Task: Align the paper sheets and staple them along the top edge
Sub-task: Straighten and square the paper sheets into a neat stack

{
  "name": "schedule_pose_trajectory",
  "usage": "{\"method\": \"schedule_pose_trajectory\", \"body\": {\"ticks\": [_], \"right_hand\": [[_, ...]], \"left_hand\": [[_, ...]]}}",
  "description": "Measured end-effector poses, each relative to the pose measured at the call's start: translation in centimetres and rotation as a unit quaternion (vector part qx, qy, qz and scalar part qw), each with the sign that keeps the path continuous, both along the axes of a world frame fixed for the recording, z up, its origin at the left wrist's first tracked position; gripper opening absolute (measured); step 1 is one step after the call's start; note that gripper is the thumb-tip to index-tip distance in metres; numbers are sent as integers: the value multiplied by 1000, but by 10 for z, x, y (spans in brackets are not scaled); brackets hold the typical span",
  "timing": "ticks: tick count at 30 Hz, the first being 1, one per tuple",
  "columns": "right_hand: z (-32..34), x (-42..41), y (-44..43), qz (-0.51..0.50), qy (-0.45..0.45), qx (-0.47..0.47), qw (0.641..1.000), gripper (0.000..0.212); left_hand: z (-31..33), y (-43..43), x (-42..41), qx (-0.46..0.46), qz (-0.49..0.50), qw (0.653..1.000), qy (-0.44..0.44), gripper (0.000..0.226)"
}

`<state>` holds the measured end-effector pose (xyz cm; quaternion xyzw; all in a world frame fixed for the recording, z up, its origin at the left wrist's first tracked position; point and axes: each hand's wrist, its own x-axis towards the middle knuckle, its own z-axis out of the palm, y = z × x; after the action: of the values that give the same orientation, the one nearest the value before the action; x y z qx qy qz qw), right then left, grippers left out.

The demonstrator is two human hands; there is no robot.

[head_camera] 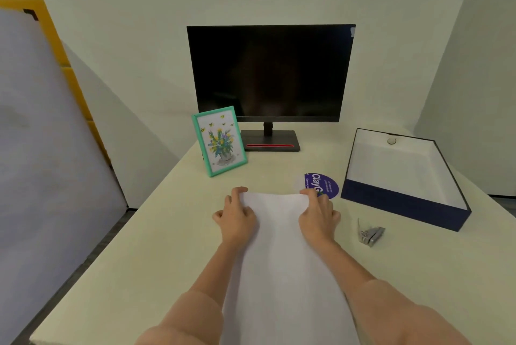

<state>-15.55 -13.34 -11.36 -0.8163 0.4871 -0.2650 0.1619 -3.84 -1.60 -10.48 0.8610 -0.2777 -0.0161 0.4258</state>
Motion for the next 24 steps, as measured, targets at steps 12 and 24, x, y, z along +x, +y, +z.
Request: {"method": "schedule_pose_trajectory", "body": {"ticks": [12, 24], "right_hand": [[3, 46, 17, 135, 42, -26, 990, 38], [2, 48, 16, 124, 19, 6, 992, 27]], "left_hand": [[-6, 0, 3, -26, -14, 1000, -8, 47], [1, 0, 1, -87, 80, 989, 93, 33]]}}
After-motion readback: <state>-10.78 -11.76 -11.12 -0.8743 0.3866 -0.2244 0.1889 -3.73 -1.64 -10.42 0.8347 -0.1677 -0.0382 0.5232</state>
